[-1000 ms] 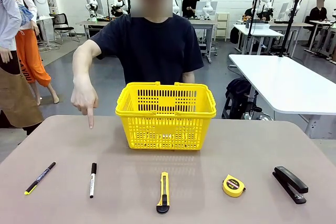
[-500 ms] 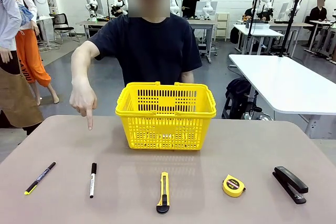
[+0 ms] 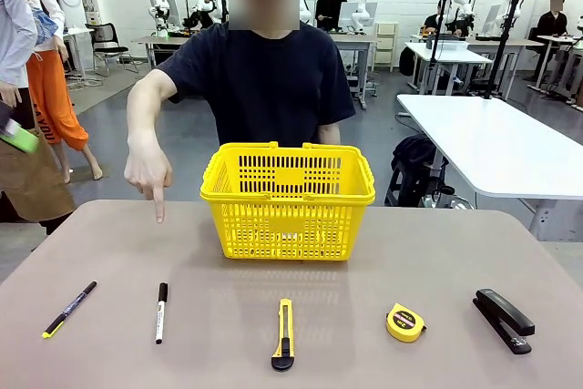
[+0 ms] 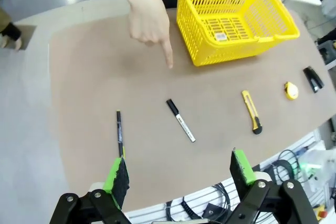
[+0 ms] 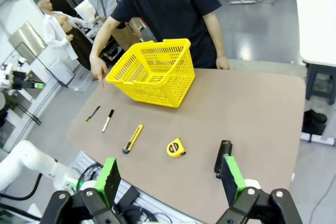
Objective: Place the items the person wants into the basket.
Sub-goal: Pick up the item the person points to and place it in the Market Basket.
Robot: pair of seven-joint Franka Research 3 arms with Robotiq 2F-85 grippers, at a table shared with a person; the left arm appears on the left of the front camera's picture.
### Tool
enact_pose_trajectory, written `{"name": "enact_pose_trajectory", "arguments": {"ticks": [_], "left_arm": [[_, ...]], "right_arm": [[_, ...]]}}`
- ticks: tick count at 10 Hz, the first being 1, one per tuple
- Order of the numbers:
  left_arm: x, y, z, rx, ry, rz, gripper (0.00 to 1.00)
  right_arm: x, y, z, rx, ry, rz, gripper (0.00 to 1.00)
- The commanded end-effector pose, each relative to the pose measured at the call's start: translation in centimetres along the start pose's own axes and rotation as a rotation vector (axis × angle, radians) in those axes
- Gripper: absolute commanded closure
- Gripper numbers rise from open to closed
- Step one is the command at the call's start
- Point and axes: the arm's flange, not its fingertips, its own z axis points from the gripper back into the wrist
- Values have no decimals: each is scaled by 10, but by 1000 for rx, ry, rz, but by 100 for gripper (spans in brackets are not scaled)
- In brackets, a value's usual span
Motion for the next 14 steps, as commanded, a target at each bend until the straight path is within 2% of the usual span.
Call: {"name": "enact_pose_trajectory", "arguments": {"ticks": [1,2,4,6,8,9,11,12,14], "left_arm": [[-21,-32,-37,103,77,35,0],[-31,-43,-60,176,133,10,0],[-38,-57,-100,258,189,53,0],[-44,-60,-140,281,283,79,0],[-40,-50,-164,245,383,51,0],[-49,-47,-179,223,421,56,0],[-51,-40,-182,202,434,45,0],[-12,-62,-174,230,444,69,0],[-12,-62,-174,230,444,69,0]], "right_arm": [[-1,0,1,2,-3,2,0],[-1,0,1,2,-3,2,0],[-1,0,1,2,-3,2,0],[-1,0,1,2,-3,2,0],[-1,0,1,2,-3,2,0],[-1,0,1,2,-3,2,0],[-1,0,1,2,-3,2,0],[-1,0,1,2,-3,2,0],[-1,0,1,2,-3,2,0]]}}
